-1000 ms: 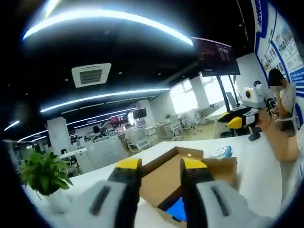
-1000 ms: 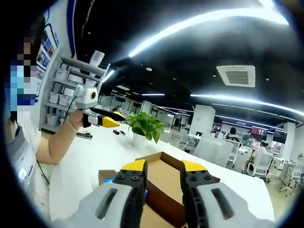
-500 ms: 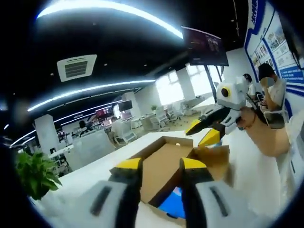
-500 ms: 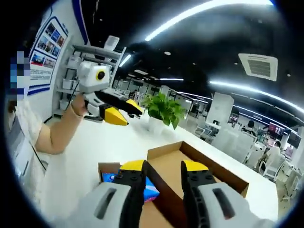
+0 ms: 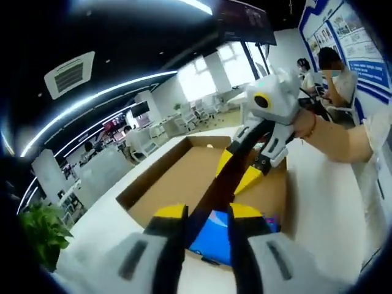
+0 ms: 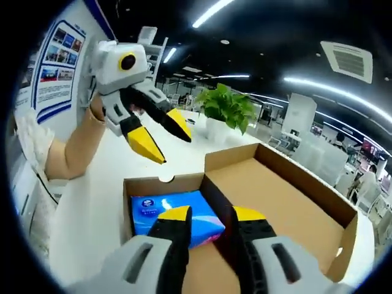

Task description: Operate the shoe box by opening the lid, removing the specified soft item, and placing it in the target area until the item is outside and the box remains undamaged.

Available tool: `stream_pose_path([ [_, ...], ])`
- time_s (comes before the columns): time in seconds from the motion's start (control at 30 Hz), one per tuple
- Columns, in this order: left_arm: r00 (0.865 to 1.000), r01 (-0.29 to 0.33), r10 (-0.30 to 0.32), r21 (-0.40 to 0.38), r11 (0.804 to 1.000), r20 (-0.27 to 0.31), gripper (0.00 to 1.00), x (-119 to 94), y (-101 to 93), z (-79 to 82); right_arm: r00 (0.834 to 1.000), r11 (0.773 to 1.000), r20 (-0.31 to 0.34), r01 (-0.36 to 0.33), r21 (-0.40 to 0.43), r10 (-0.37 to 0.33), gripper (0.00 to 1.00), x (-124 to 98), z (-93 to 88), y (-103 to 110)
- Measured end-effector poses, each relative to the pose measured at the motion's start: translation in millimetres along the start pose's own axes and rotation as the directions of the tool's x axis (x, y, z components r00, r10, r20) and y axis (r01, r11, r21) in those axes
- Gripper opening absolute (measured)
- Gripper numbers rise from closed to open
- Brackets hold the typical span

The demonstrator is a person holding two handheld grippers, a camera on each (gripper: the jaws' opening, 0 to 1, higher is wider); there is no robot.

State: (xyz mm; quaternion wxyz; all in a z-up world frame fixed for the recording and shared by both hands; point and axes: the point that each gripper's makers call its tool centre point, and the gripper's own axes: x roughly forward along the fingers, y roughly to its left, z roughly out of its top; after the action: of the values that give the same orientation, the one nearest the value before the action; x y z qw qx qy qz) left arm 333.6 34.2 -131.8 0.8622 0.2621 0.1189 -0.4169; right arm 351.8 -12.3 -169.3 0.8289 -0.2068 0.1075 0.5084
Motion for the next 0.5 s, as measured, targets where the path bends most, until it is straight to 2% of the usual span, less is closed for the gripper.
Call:
stream_pose_path([
  [0.03, 1.000, 0.003, -0.003, 0.003, 1.000, -0.008, 0.25, 1.2, -0.8, -1.4, 1.000, 1.000, -0.002, -0.005, 0.001, 0.005, 0.25, 1.1, -0.7, 1.1],
  [0.07, 0.999, 0.020, -0.019, 0.015, 1.000, -0.049, 0.24, 9.0, -5.6, -9.4, 0.999, 1.000, -0.018, -0.027, 0.000, 0.027, 0.24, 7.9, -5.6, 7.2],
  [0.13, 0.997, 0.031, -0.029, 0.024, 0.999, -0.072, 0.23, 13.9, -8.3, -14.0, 0.999, 0.999, -0.032, -0.036, -0.009, 0.036, 0.24, 13.4, -11.5, 12.7],
  [0.23, 0.988, 0.073, -0.066, 0.046, 0.996, -0.137, 0.20, 24.2, -16.9, -26.6, 0.994, 0.995, -0.066, -0.089, -0.035, 0.086, 0.22, 23.1, -20.2, 24.6],
  [0.5, 0.977, 0.091, -0.080, 0.047, 0.995, -0.198, 0.17, 32.1, -17.9, -41.2, 0.986, 0.987, -0.070, -0.157, -0.032, 0.154, 0.19, 30.0, -24.1, 42.9],
])
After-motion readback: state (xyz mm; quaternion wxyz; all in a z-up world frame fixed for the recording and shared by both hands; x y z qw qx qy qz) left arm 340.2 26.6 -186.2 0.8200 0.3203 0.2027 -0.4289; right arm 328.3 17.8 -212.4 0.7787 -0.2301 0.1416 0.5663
